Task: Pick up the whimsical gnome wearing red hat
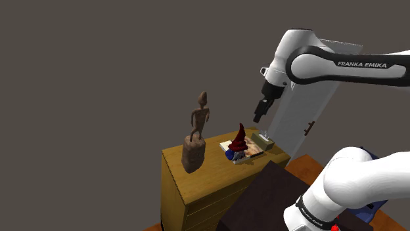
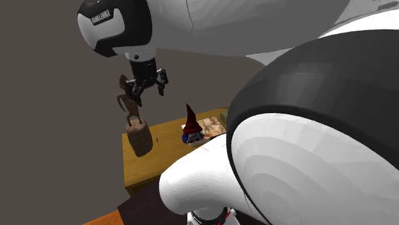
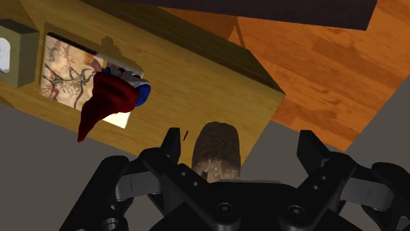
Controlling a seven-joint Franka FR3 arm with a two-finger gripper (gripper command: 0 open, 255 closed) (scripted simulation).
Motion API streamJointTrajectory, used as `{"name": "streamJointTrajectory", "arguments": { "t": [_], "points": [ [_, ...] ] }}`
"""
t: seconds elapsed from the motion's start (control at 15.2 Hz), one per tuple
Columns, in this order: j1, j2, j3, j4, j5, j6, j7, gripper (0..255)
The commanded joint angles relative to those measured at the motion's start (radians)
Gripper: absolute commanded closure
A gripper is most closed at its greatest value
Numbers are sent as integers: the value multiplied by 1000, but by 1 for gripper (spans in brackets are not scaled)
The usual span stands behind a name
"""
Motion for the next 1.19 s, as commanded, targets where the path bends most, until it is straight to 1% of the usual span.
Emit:
{"name": "streamJointTrajectory", "arguments": {
  "t": [0.0,0.33,0.73,0.92,1.12],
  "points": [
    [-19,16,-24,-55,-19,104,-21,0],
    [-65,97,-85,-137,-56,344,-69,0],
    [-104,269,-170,-177,-75,647,-137,0],
    [-105,379,-222,-170,-59,796,-186,0],
    [-78,499,-290,-146,0,936,-263,0]
  ]
}}
